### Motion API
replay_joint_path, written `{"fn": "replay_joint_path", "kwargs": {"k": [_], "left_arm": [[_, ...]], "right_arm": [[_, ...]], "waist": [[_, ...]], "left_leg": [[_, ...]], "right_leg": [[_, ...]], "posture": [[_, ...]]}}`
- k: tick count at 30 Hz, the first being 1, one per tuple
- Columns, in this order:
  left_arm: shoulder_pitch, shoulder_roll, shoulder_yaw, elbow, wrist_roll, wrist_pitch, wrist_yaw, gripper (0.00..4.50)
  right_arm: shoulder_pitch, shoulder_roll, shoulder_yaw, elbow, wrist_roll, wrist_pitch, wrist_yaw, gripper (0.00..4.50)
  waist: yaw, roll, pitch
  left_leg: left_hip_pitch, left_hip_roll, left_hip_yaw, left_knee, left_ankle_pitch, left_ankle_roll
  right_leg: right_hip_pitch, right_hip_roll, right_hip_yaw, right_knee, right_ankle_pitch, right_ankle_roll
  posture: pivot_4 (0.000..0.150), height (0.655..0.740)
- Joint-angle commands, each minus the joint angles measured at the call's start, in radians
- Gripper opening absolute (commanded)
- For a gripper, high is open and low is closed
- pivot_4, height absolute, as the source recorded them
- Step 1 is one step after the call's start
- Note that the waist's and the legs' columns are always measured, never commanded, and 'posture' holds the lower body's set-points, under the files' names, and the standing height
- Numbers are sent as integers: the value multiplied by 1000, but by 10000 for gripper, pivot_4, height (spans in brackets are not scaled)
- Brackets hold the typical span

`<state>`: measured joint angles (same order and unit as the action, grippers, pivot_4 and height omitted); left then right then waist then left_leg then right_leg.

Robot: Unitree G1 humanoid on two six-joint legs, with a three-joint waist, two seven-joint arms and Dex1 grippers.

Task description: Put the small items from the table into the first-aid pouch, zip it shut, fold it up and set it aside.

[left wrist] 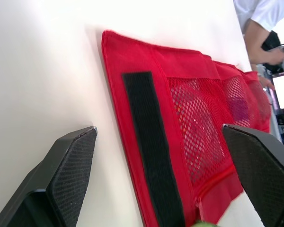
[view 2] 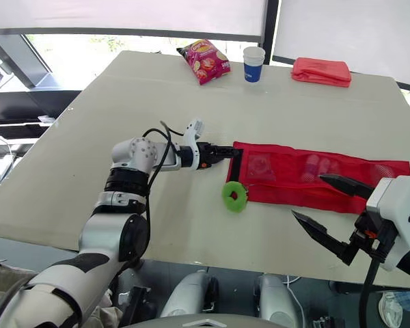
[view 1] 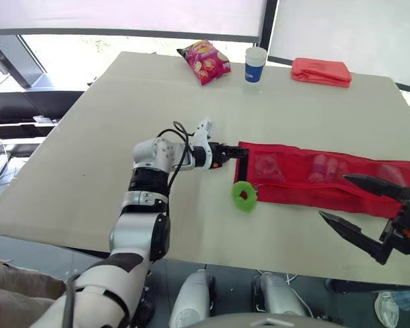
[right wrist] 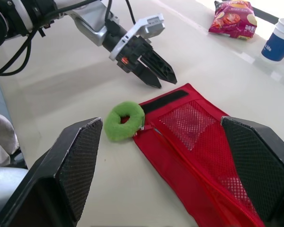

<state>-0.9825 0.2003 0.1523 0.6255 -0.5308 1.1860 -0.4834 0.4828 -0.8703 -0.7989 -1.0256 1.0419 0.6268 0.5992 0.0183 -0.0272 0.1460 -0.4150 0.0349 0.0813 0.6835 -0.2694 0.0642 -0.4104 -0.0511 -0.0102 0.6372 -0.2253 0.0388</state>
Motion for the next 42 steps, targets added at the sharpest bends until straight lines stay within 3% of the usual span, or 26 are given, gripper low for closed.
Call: {"fn": "replay_joint_path", "kwargs": {"k": [1,7,13,18,19,20,23,25,31,34,38,42], "left_arm": [[-43,-43,51,66,-26,26,12,45000],[-110,-54,231,177,-118,147,33,45000],[-60,-58,188,101,-122,209,-7,45000],[-9,-74,171,21,-130,244,-9,29738],[-2,-75,173,11,-132,249,-8,23288],[5,-77,175,2,-133,253,-6,21909],[22,-94,191,-18,-136,258,7,8799],[30,-113,211,-35,-144,267,20,774],[50,-160,269,-97,-163,286,78,286],[61,-185,291,-123,-174,294,107,286],[73,-212,315,-156,-184,304,135,286],[89,-230,324,-183,-195,306,154,0]], "right_arm": [[8,-8,-25,-22,6,-29,-7,42790],[45,-14,-43,-22,10,-56,-10,42790],[71,-24,-35,-22,11,-87,-28,42790],[53,-43,10,-22,20,-67,-72,43494],[41,-51,30,-22,17,-57,-84,43494],[29,-60,51,-22,14,-46,-96,43494],[-57,-105,195,-1,-19,2,-157,43494],[-190,-119,385,38,-86,59,-230,43494],[-589,11,894,155,-323,186,-330,43494],[-688,28,1057,224,-464,201,-305,43494],[-763,29,1166,312,-603,186,-264,43494],[-775,56,1182,344,-662,174,-227,30407]], "waist": [[2,0,0],[-2,-1,1],[-4,-1,1],[-3,-1,0],[-3,-1,1],[-3,-1,1],[-4,-1,1],[-6,-1,0],[-2,0,1],[-3,-1,1],[-4,-1,1],[-4,-1,1]], "left_leg": [[0,0,0,0,0,0],[-1,-1,-1,0,0,0],[-1,-1,-1,0,0,0],[0,-1,-1,0,0,0],[0,-1,-1,0,0,0],[0,-1,-1,0,0,0],[0,-1,0,0,0,0],[0,-1,0,1,0,0],[0,0,0,1,1,-1],[-2,-2,-1,0,3,-5],[-2,-4,-1,1,3,-4],[-1,-5,-2,0,3,-4]], "right_leg": [[0,0,0,0,0,0],[0,1,-1,0,0,5],[0,1,0,0,1,6],[0,0,0,0,2,4],[0,0,0,0,2,4],[0,0,0,0,2,4],[0,0,0,0,1,2],[0,0,0,1,0,1],[-1,-1,0,1,0,-1],[-2,-1,-1,2,1,2],[-1,-2,0,1,2,4],[-1,-2,-1,2,2,5]], "posture": [[1500,7400],[1500,7400],[1500,7400],[1500,7400],[1500,7400],[1500,7400],[1500,7400],[1500,7400],[1500,7400],[1500,7400],[1500,7400],[1500,7400]]}}
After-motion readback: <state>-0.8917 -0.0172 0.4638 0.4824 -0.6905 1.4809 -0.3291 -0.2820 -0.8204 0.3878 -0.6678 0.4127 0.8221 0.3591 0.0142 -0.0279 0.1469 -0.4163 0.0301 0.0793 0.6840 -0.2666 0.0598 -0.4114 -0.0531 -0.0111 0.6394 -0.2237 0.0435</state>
